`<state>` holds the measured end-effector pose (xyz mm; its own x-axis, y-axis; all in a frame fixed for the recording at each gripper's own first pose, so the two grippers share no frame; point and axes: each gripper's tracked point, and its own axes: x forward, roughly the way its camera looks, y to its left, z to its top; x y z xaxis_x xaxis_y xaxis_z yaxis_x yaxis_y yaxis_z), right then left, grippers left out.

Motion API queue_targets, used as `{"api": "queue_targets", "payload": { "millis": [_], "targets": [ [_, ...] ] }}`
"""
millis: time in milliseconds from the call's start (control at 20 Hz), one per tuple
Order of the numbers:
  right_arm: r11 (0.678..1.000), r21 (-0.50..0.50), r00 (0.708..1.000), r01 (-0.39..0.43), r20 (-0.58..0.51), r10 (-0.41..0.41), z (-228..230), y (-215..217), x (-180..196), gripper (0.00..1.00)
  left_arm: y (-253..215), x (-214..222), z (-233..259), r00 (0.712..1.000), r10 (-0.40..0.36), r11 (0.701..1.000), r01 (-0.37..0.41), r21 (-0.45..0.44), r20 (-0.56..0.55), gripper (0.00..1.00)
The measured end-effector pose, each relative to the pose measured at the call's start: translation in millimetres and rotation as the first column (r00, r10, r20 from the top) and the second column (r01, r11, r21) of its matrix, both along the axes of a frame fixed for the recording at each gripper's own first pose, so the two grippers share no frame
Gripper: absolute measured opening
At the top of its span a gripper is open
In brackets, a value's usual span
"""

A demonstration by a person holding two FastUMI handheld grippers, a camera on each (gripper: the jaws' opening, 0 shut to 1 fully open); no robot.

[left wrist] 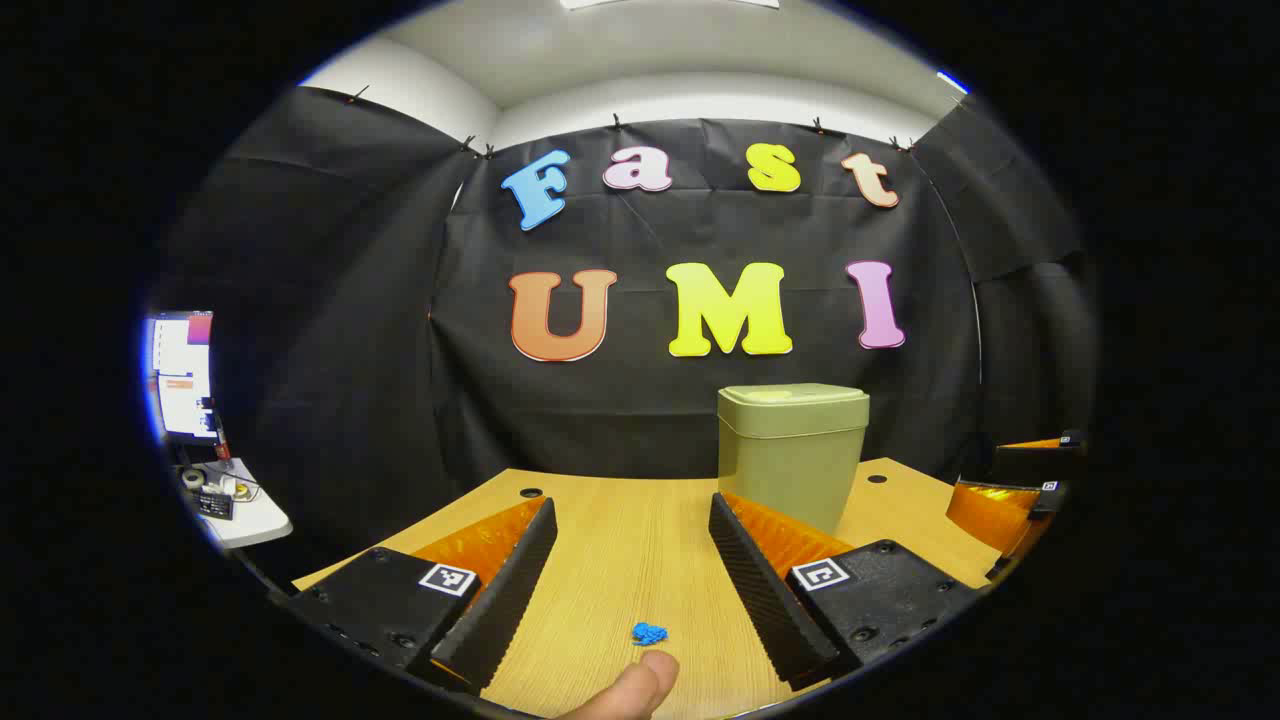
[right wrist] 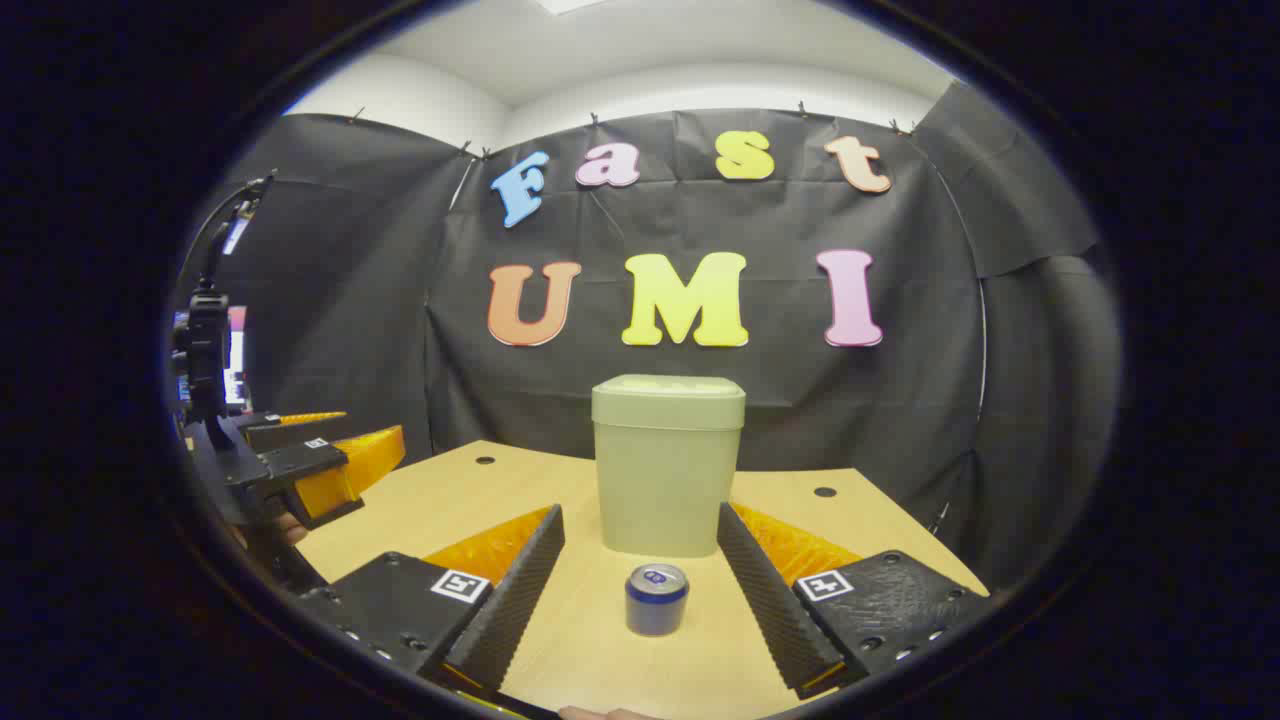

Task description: Press the lid of the desktop garbage bin to open it, pick up the crumpled paper on the desktop and throw it into the bin, then pick up the pop can on the desktop and drop it into the bin, and finally close the garbage bin lid.

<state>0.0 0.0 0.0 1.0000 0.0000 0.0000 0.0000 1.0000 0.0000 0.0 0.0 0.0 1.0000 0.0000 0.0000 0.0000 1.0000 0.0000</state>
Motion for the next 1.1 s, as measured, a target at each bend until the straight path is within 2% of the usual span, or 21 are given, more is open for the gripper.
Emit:
{"api": "queue_targets", "payload": {
  "millis": [150,350,550,850,1100],
  "targets": [
    [1.000,0.005,1.000,-0.010,0.002,0.010,-2,0,-5,0.96,1,0,0,1.000,0.006,1.000,-0.006,0.004,-0.003,0.99],
    [1.000,0.011,1.000,-0.008,0.011,0.008,2,-3,-9,0.97,-6,1,-2,1.000,-0.024,1.000,0.024,-0.001,-0.008,0.99],
    [1.000,0.015,1.000,0.013,0.019,-0.013,1,-9,-12,0.94,-2,3,-4,1.000,-0.011,1.000,0.011,-0.010,-0.019,0.99],
    [1.000,0.020,1.000,0.011,0.005,-0.011,-2,-11,-7,0.96,-3,2,-4,1.000,-0.007,1.000,0.007,-0.001,-0.021,0.98],
    [0.999,-0.012,0.999,0.029,0.029,-0.029,1,-14,-9,0.95,-7,1,-6,0.999,-0.027,1.000,0.027,-0.003,-0.024,0.99]
  ]
}}
